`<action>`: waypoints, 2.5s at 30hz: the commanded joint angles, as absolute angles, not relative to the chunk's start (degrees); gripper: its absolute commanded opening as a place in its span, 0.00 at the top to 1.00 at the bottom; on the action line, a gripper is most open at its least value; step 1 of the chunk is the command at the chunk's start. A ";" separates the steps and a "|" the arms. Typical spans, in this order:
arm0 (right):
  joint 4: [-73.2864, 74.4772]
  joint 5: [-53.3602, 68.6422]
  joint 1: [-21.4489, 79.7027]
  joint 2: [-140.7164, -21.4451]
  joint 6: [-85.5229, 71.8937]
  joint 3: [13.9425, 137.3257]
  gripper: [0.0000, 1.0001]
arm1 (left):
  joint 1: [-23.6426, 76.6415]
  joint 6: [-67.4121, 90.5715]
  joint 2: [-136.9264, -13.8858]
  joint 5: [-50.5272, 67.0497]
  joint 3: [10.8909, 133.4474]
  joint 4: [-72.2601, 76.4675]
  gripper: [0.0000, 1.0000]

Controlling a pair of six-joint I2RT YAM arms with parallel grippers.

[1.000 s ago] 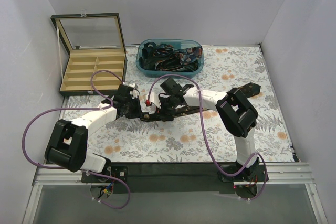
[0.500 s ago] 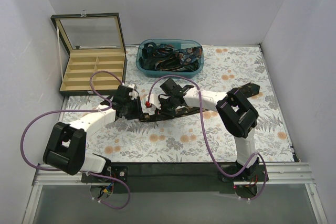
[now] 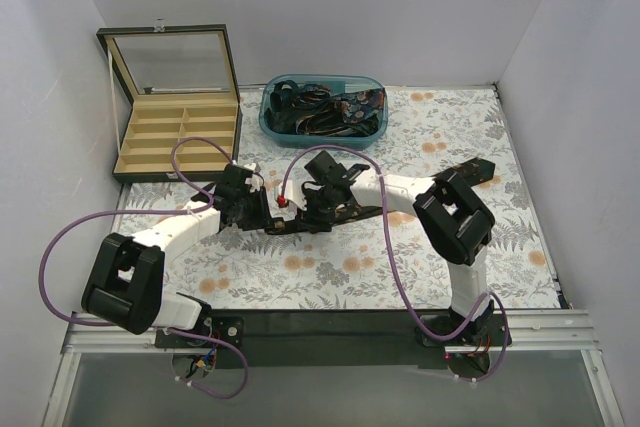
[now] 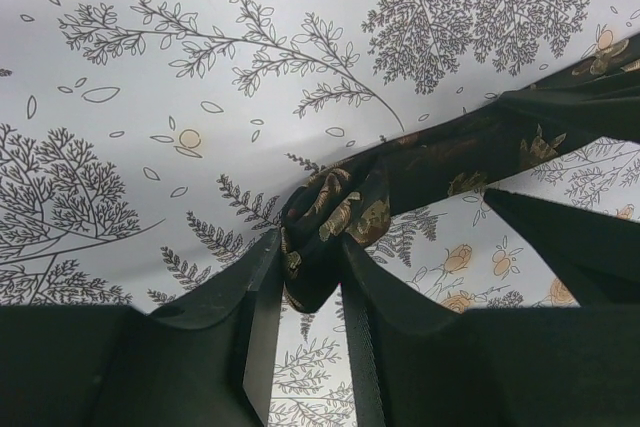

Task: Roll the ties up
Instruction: Roll the tie

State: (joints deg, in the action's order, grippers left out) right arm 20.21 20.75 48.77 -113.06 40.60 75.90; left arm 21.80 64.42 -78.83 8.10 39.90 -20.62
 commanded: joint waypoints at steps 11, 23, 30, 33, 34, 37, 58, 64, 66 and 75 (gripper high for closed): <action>2.93 26.46 48.25 -101.17 11.73 69.36 0.48 | 21.45 63.55 -76.03 8.44 39.46 -21.80 0.81; -12.74 20.14 48.34 -106.34 -24.34 65.22 0.70 | 21.36 62.49 -75.32 9.23 40.87 -23.38 0.83; -17.57 22.15 48.43 -109.60 -29.26 64.51 0.76 | 21.45 62.40 -76.90 7.83 42.01 -26.01 0.83; -19.33 23.11 48.60 -110.65 -30.49 64.16 0.80 | 21.45 62.49 -77.26 7.39 42.27 -26.54 0.83; -19.94 23.72 48.69 -111.00 -30.76 64.25 0.80 | 21.45 62.58 -77.34 7.30 42.36 -26.80 0.83; -20.74 24.69 49.13 -112.50 -31.81 64.60 0.81 | 21.45 62.58 -77.78 6.95 42.80 -27.07 0.83; -26.28 27.33 51.06 -119.00 -35.07 65.30 0.86 | 25.22 66.18 -77.96 4.22 45.26 -30.32 0.80; -27.86 28.74 51.50 -120.15 -35.60 65.39 0.86 | 27.86 68.46 -77.96 3.96 47.02 -30.85 0.76; -28.30 29.18 51.77 -120.32 -35.68 65.48 0.87 | 28.91 68.82 -78.31 3.60 47.55 -30.94 0.74; -28.65 28.39 52.12 -118.22 -33.84 64.16 0.86 | 33.13 72.07 -82.97 0.89 49.05 -30.67 0.71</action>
